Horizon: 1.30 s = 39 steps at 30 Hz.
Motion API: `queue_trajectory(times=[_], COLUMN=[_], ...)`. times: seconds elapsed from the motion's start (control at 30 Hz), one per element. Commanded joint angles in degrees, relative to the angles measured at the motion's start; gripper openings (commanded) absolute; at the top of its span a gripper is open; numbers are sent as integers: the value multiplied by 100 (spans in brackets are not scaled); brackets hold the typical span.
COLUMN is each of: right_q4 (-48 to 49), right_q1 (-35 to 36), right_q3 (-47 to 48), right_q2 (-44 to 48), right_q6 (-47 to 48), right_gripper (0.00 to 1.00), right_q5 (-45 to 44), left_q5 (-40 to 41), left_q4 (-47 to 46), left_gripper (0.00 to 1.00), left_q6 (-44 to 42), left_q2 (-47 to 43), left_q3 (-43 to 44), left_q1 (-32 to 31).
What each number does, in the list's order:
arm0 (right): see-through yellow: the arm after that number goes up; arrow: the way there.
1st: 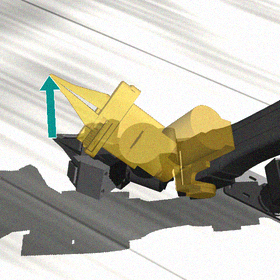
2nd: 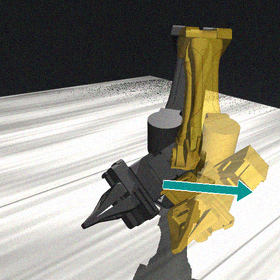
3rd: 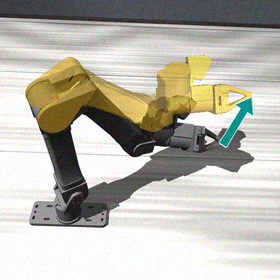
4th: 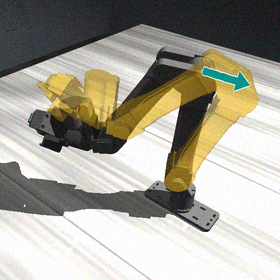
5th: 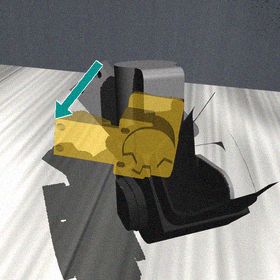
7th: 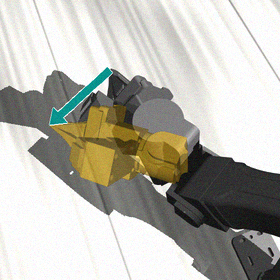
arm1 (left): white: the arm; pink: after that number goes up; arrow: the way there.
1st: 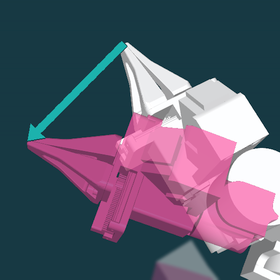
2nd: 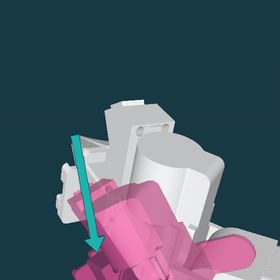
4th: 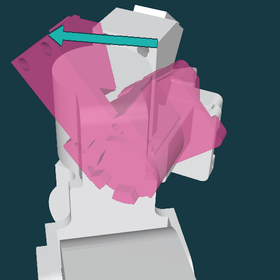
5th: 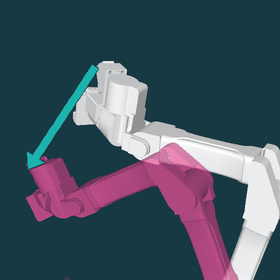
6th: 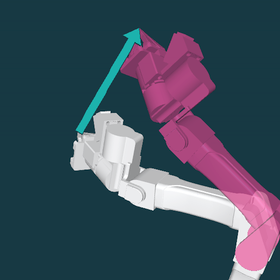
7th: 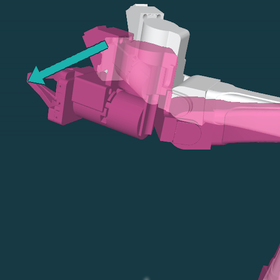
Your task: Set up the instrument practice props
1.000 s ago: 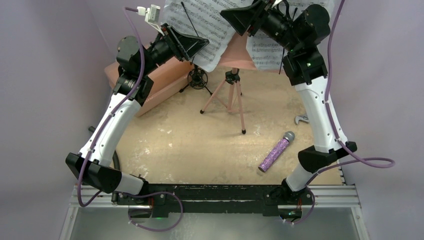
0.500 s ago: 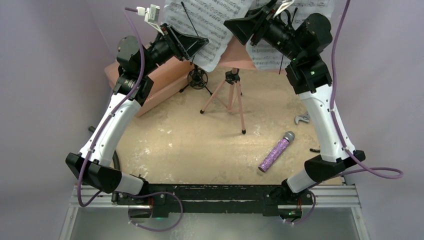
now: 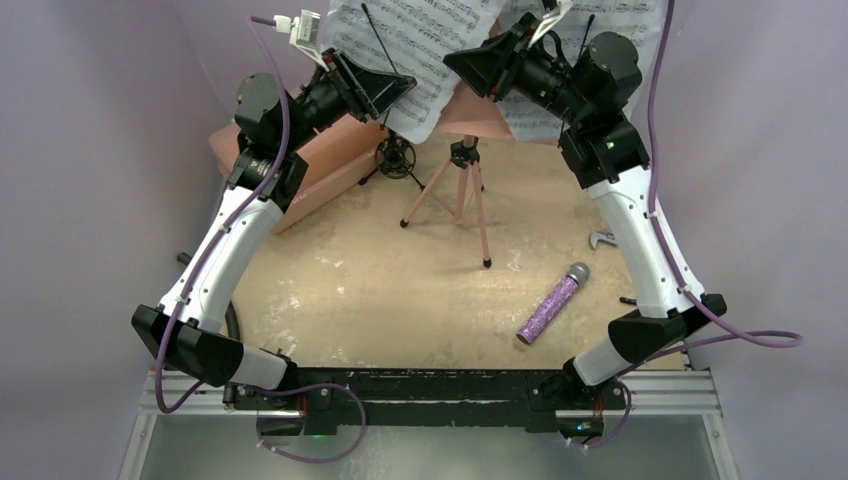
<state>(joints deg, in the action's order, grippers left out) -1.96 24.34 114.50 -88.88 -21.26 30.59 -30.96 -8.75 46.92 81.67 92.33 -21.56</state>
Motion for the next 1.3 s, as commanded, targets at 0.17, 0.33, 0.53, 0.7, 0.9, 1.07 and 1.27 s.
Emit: queue_trajectory(times=[0.17, 0.33, 0.53, 0.7, 0.9, 1.07, 1.27], right_q4=[-59, -392, -490, -301, -270, -184, 18], right_q1=[10, 13, 15, 11, 11, 10, 10], right_q3=[763, 1331, 1559, 1594, 1955, 1936, 1808], right_q2=[-145, -407, -531, -561, -697, -656, -607], right_q6=[344, 569, 703, 634, 530, 516, 387], right_gripper=[4, 0, 0, 0, 0, 0, 0], right_q5=[195, 270, 318, 195, 184, 125, 2], left_q5=[66, 61, 12, -4, -9, -16, -15], left_q4=[-201, -228, -160, -109, -73, -72, -39], left_gripper=[35, 34, 31, 31, 32, 31, 33], left_q6=[66, 128, 116, 115, 116, 116, 128], left_q2=[-143, -110, -104, -107, -121, -119, -146], left_q3=[-21, -23, -31, -39, -39, -29, -39], left_q1=[-32, -32, -32, -32, -32, -33, -28])
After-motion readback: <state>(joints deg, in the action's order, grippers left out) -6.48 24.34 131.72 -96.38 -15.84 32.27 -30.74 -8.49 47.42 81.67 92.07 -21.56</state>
